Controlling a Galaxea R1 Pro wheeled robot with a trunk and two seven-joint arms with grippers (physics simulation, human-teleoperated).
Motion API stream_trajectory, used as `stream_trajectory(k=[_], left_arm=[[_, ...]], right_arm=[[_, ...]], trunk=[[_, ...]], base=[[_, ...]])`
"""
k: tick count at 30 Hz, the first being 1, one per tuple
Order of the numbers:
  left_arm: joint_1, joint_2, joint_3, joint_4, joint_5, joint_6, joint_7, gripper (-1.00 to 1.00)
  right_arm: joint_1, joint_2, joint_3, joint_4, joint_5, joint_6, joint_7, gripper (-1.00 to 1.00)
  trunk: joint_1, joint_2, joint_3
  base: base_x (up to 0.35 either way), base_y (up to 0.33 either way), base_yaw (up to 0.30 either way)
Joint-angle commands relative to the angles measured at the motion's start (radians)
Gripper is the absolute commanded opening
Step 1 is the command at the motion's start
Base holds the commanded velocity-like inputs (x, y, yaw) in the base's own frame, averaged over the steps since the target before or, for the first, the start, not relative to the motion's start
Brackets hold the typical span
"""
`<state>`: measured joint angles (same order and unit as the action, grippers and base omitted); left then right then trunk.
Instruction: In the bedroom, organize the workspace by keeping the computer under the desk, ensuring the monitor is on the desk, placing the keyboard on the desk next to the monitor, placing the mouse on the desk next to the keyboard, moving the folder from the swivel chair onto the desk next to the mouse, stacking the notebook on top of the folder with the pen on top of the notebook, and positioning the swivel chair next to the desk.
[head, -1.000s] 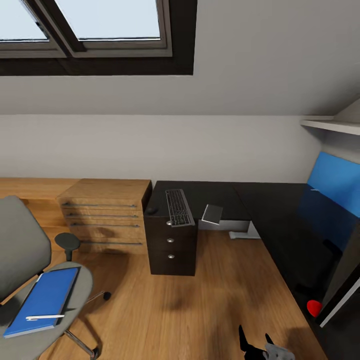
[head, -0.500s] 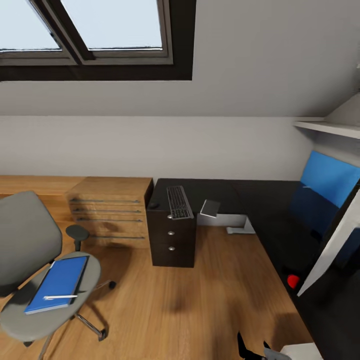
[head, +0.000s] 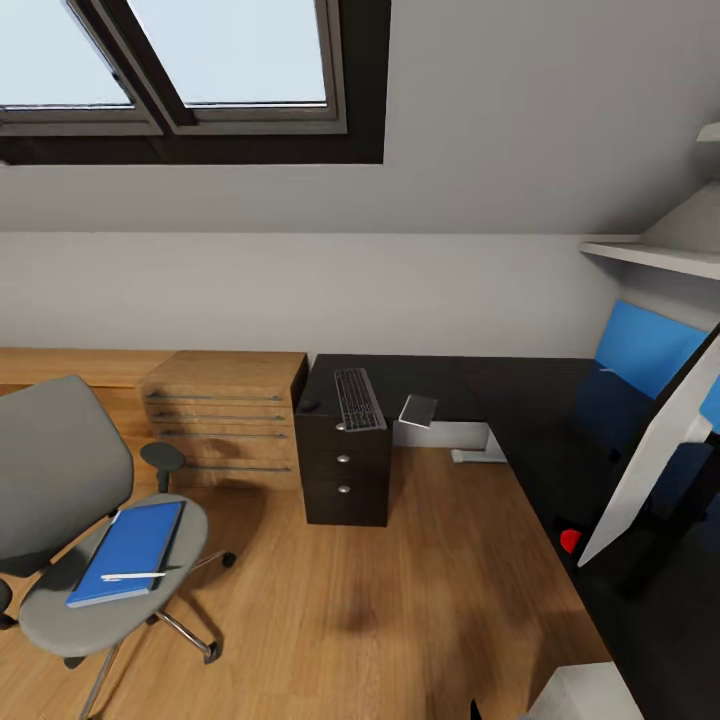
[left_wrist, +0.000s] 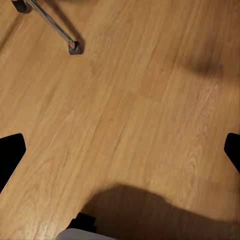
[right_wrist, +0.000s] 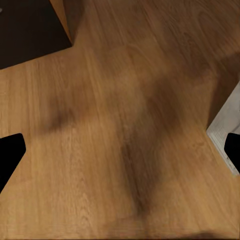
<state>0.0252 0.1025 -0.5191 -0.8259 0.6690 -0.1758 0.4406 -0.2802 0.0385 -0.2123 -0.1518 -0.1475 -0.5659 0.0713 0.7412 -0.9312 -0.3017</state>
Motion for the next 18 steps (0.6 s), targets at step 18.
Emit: stream_trajectory(k=[18], left_arm=[[-0.001,0.002,-0.005,-0.001,0.011,-0.008,0.006,1.0]], right_arm=[[-0.001,0.004,-0.004,0.003,-0.009,-0.057,0.007,1.0]], trunk=[[0.0,-0.001,-0.001]], base=[[-0.222,0.0,0.0]])
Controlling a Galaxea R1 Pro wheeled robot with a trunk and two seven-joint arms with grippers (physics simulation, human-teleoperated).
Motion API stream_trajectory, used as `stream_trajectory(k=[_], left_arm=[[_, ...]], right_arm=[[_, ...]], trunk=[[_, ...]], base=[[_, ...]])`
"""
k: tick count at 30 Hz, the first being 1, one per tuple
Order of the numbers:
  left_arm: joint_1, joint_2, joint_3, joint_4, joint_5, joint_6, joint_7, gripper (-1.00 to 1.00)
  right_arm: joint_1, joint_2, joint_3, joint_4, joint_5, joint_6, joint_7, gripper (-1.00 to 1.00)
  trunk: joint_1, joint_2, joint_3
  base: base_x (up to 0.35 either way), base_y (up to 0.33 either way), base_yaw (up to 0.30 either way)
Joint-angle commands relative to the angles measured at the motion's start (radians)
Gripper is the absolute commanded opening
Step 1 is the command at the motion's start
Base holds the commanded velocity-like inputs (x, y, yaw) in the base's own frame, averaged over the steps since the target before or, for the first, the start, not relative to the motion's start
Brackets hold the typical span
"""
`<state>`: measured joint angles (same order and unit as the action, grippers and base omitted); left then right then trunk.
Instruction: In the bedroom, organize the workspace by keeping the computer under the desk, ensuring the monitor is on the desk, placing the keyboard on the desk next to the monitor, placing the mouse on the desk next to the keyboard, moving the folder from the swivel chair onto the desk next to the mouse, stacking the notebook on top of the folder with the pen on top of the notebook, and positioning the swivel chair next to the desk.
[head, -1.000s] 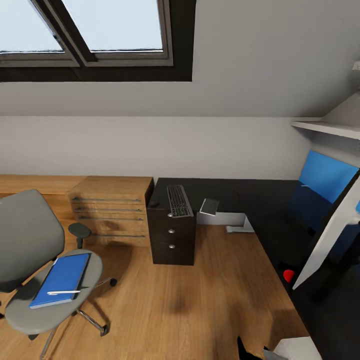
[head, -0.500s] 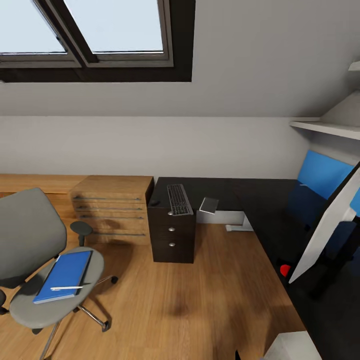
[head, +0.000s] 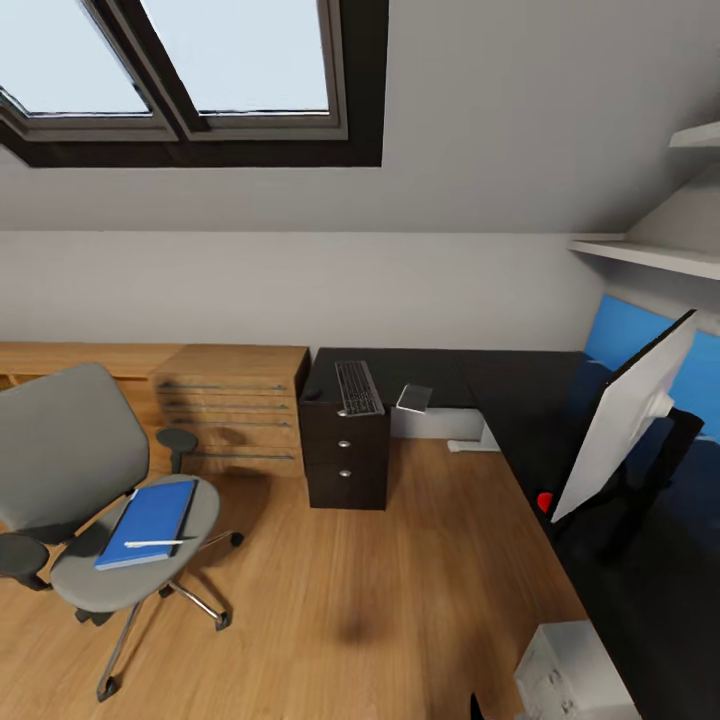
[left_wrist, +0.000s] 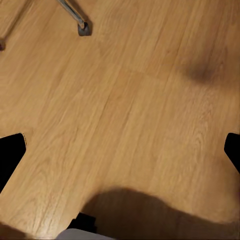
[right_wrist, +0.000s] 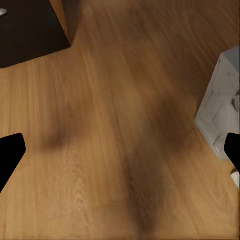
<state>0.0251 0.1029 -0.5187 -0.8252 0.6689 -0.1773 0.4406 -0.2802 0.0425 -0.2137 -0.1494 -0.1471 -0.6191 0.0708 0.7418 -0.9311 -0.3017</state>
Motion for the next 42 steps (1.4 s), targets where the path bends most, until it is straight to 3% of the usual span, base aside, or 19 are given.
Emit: stream_trajectory(k=[1,10,14,18,19,21,22,23,24,25,27,28,31,33,38,41,42], left_arm=[[-0.001,0.001,-0.006,-0.002,0.011,-0.007,0.006,1.0],[-0.001,0.001,-0.005,0.006,0.012,-0.005,0.006,1.0],[-0.001,0.001,-0.006,0.013,0.012,-0.005,0.006,1.0],[-0.001,0.001,-0.007,0.018,0.012,-0.005,0.006,1.0],[-0.001,0.001,-0.006,0.019,0.012,-0.005,0.006,1.0],[-0.001,0.001,-0.002,0.019,0.012,-0.005,0.006,1.0],[-0.001,0.001,0.004,0.021,0.012,-0.005,0.005,1.0],[-0.001,0.001,0.007,0.023,0.012,-0.005,0.006,1.0],[-0.001,0.001,0.011,0.028,0.011,-0.005,0.005,1.0],[-0.001,0.0,0.017,0.037,0.011,-0.006,0.005,1.0],[-0.001,0.0,0.018,0.038,0.01,-0.006,0.006,1.0],[-0.001,0.001,0.02,0.04,0.011,-0.006,0.005,1.0],[-0.001,0.001,0.02,0.04,0.01,-0.007,0.004,1.0],[-0.001,0.001,0.02,0.041,0.01,-0.007,0.004,1.0],[-0.001,0.001,0.02,0.041,0.009,-0.007,0.004,1.0],[-0.001,0.001,0.02,0.04,0.009,-0.007,0.005,1.0],[-0.001,0.002,0.021,0.04,0.009,-0.007,0.005,1.0]], right_arm=[[-0.001,0.0,-0.002,0.001,-0.01,-0.009,0.007,1.0],[-0.002,-0.001,0.0,-0.017,-0.013,-0.024,0.007,1.0],[-0.009,-0.003,-0.001,-0.078,-0.012,0.045,0.001,1.0],[-0.018,-0.005,-0.002,-0.258,-0.01,0.266,-0.066,1.0],[-0.019,-0.005,-0.001,-0.344,-0.01,0.352,-0.111,1.0],[-0.02,-0.005,-0.001,-0.441,-0.01,0.449,-0.162,1.0],[-0.021,-0.005,-0.001,-0.541,-0.01,0.556,-0.215,1.0],[-0.021,-0.004,-0.002,-0.589,-0.01,0.61,-0.242,1.0],[-0.021,-0.004,-0.003,-0.677,-0.012,0.721,-0.308,1.0],[-0.022,-0.006,-0.009,-0.928,-0.025,0.93,-0.512,1.0],[-0.021,-0.006,-0.01,-1.016,-0.041,0.97,-0.558,1.0],[-0.019,-0.011,-0.012,-0.991,-0.085,0.969,-0.584,1.0],[-0.019,-0.02,-0.023,-0.982,-0.091,0.937,-0.586,1.0],[-0.019,-0.046,-0.051,-0.979,-0.092,0.92,-0.586,1.0],[-0.019,-0.109,-0.069,-0.984,-0.096,0.921,-0.586,1.0],[-0.024,-0.19,-0.076,-0.985,-0.107,0.923,-0.585,1.0],[-0.054,-0.236,-0.077,-0.982,-0.13,0.944,-0.587,1.0]], trunk=[[0.0,-0.001,-0.001],[0.0,-0.001,-0.001],[0.0,-0.001,-0.001],[0.0,-0.001,-0.001],[0.0,-0.001,-0.001],[0.0,-0.001,-0.001],[0.0,-0.001,-0.001],[0.0,-0.001,-0.001],[0.0,-0.001,-0.001],[0.0,-0.001,-0.001],[0.0,-0.001,-0.001],[0.0,-0.001,-0.001],[0.0,-0.001,-0.001],[0.0,-0.001,-0.001],[0.0,-0.001,-0.001],[0.0,-0.001,-0.001],[0.0,-0.001,-0.001]], base=[[-0.31,0.0,0.0],[-0.016,0.0,0.0],[-0.002,0.0,0.0],[0.0,0.0,0.0],[0.0,0.0,0.0],[0.0,0.0,0.0],[0.0,0.0,0.0],[0.0,0.0,0.0],[0.0,0.0,0.0],[0.0,0.0,0.0],[0.0,0.0,0.0],[0.0,0.0,0.0],[0.0,0.0,0.0],[0.0,0.0,0.0],[0.0,0.0,0.0],[0.0,0.0,0.0],[0.0,0.0,0.0]])
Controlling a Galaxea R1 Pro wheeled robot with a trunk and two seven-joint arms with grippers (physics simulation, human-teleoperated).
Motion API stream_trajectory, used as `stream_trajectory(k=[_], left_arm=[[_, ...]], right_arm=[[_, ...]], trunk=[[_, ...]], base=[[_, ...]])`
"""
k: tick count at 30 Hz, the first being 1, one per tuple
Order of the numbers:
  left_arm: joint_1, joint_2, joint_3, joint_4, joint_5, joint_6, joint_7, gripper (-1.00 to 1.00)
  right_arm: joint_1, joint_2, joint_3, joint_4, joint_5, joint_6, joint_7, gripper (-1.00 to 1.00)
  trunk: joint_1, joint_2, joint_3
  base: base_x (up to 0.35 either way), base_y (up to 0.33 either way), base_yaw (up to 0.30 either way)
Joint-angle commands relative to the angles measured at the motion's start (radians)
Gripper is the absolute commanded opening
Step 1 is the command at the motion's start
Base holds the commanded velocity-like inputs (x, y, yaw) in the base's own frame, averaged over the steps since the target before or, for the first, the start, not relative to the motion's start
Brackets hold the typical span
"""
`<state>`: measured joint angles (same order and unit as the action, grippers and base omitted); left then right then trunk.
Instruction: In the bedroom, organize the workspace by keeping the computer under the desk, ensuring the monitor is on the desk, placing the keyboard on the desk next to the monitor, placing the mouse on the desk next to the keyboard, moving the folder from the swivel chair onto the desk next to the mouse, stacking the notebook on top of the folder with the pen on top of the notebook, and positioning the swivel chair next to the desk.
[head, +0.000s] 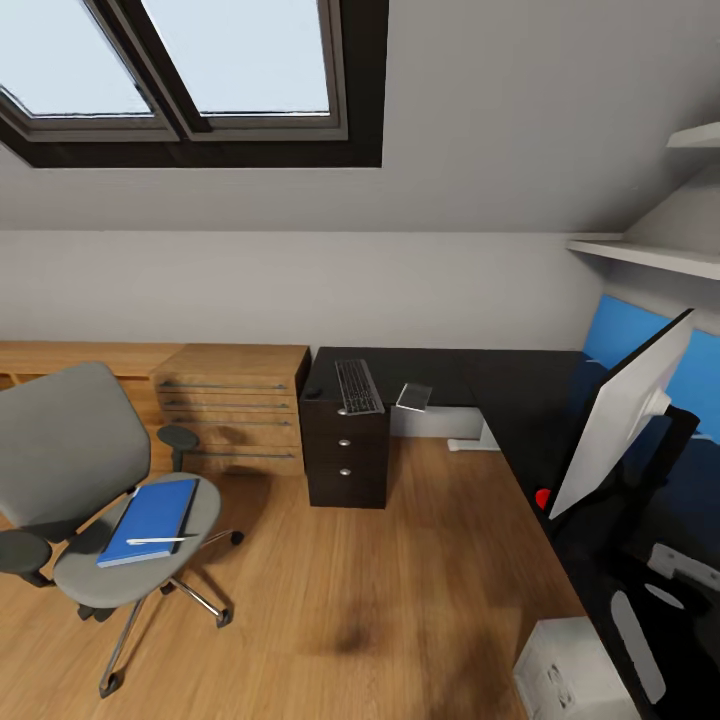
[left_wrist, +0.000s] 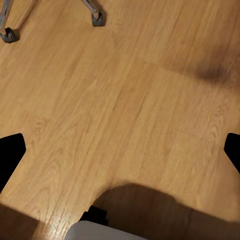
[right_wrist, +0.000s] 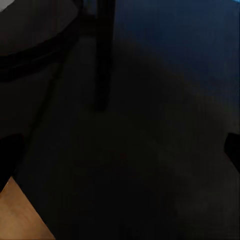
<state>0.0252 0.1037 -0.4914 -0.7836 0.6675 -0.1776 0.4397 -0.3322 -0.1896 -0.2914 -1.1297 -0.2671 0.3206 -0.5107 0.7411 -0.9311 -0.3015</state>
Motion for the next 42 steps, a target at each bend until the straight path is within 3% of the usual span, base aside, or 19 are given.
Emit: stream_trajectory(k=[1,3,4,5,7,12,13,14,15,29,42], left_arm=[[-0.001,0.002,-0.006,-0.001,0.011,-0.007,0.006,1.0],[-0.001,0.002,-0.006,-0.001,0.011,-0.007,0.007,1.0],[-0.001,0.001,-0.006,-0.001,0.011,-0.007,0.007,1.0],[-0.001,0.001,-0.005,-0.003,0.01,-0.008,0.006,1.0],[-0.001,0.001,-0.007,-0.007,0.008,-0.024,0.006,1.0],[-0.001,-0.001,-0.013,-0.009,0.003,-0.079,0.005,1.0],[-0.001,0.0,-0.014,-0.009,0.002,-0.086,0.005,1.0],[-0.001,0.0,-0.015,-0.009,0.0,-0.096,0.005,1.0],[-0.001,0.0,-0.015,-0.009,0.0,-0.098,0.005,1.0],[-0.001,-0.001,-0.019,-0.009,0.001,-0.1,-0.001,1.0],[-0.001,-0.001,-0.019,-0.009,0.002,-0.099,0.001,1.0]], right_arm=[[-0.036,-0.024,0.001,0.0,-0.019,0.039,-0.007,1.0],[-0.079,-0.044,0.0,0.003,-0.026,0.094,-0.007,1.0],[-0.143,-0.074,-0.005,0.019,-0.033,0.192,-0.005,1.0],[-0.175,-0.091,-0.017,0.039,-0.038,0.241,-0.003,1.0],[-0.205,-0.106,-0.044,0.076,-0.049,0.269,0.003,1.0],[-0.229,-0.117,-0.066,0.175,-0.053,0.178,0.06,1.0],[-0.231,-0.118,-0.055,0.201,-0.045,0.139,0.078,1.0],[-0.234,-0.118,-0.006,0.24,-0.014,0.078,0.104,1.0],[-0.235,-0.117,0.001,0.245,-0.01,0.071,0.107,1.0],[-0.235,-0.101,0.017,0.261,-0.004,0.055,0.115,1.0],[-0.235,-0.1,0.017,0.26,-0.007,0.055,0.115,1.0]], trunk=[[0.0,-0.001,-0.001],[0.0,-0.001,-0.001],[0.0,-0.001,-0.001],[0.0,-0.001,-0.001],[0.0,-0.001,-0.001],[0.0,-0.001,-0.001],[0.0,-0.001,-0.001],[0.0,-0.001,-0.001],[0.0,-0.001,-0.001],[0.0,-0.001,-0.001],[0.0,-0.001,-0.001]], base=[[0.0,0.0,0.0],[0.0,0.0,0.0],[0.0,0.0,0.0],[0.0,0.0,0.0],[0.0,0.0,0.0],[0.0,0.0,0.0],[0.0,0.0,0.0],[0.0,0.0,0.0],[0.0,0.0,0.0],[0.087,0.0,0.0],[0.28,0.0,0.0]])
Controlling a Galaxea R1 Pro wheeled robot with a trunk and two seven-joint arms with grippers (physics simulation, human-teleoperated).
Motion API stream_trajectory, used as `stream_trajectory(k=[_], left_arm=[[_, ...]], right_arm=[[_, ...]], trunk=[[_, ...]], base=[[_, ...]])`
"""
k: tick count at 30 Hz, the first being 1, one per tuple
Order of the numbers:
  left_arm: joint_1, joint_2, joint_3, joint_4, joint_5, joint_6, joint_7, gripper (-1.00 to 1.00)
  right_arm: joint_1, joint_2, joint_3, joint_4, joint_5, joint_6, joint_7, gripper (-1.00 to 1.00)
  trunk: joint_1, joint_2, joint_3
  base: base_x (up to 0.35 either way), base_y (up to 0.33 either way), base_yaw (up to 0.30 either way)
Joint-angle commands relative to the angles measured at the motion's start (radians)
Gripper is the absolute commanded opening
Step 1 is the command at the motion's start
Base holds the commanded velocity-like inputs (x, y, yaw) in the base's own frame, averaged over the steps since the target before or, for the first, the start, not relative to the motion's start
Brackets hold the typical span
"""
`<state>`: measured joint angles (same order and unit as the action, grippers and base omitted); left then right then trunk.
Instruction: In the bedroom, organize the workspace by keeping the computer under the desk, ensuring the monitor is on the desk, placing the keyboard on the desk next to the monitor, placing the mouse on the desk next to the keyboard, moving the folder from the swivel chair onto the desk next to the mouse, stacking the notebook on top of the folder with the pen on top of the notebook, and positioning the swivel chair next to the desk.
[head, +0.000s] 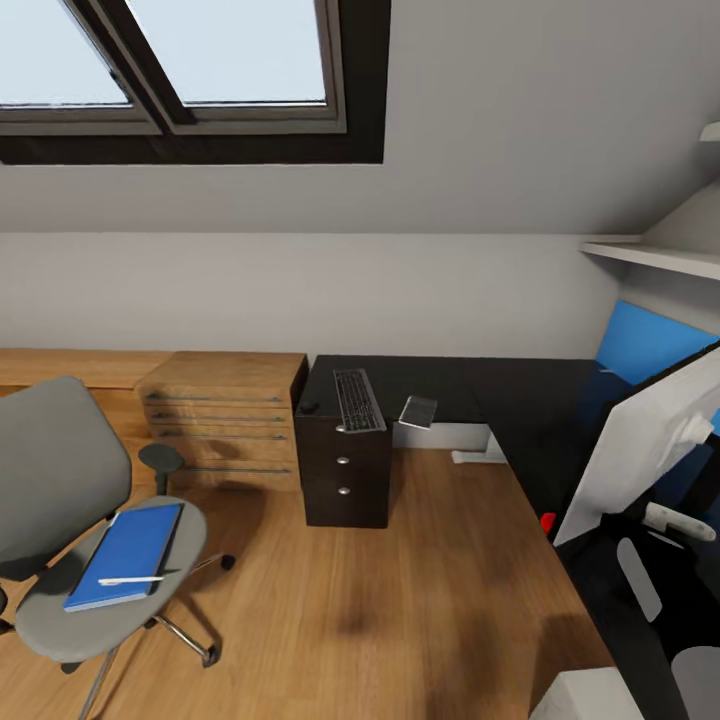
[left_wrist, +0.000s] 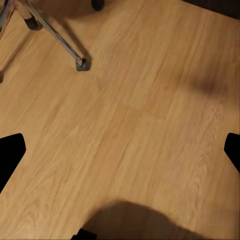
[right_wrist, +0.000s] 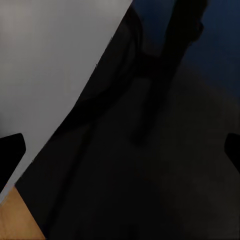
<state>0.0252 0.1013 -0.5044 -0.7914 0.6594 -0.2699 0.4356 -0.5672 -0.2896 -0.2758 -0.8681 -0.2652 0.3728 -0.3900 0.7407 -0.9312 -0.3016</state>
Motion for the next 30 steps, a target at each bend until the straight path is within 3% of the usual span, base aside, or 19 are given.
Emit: stream_trajectory(k=[1,15,24,30], left_arm=[[-0.001,0.002,-0.006,-0.001,0.011,-0.006,0.006,1.0],[-0.001,0.002,-0.005,0.001,0.012,-0.005,0.008,1.0],[-0.001,0.002,-0.004,0.001,0.01,-0.006,0.009,1.0],[-0.001,0.003,-0.003,0.001,0.009,-0.008,0.007,1.0]], right_arm=[[0.0,0.0,0.001,-0.002,-0.009,0.003,-0.006,1.0],[0.0,0.008,0.001,-0.001,-0.007,0.003,-0.006,1.0],[0.0,0.011,0.001,0.001,-0.008,0.003,-0.003,1.0],[0.0,0.035,0.001,0.002,-0.003,0.003,-0.004,1.0]], trunk=[[0.001,-0.001,-0.001],[0.001,-0.001,-0.001],[0.001,-0.001,0.008],[0.001,-0.001,0.012]], base=[[0.242,0.0,0.0],[0.141,0.0,-0.006],[0.004,0.0,-0.176],[0.0,0.0,-0.192]])
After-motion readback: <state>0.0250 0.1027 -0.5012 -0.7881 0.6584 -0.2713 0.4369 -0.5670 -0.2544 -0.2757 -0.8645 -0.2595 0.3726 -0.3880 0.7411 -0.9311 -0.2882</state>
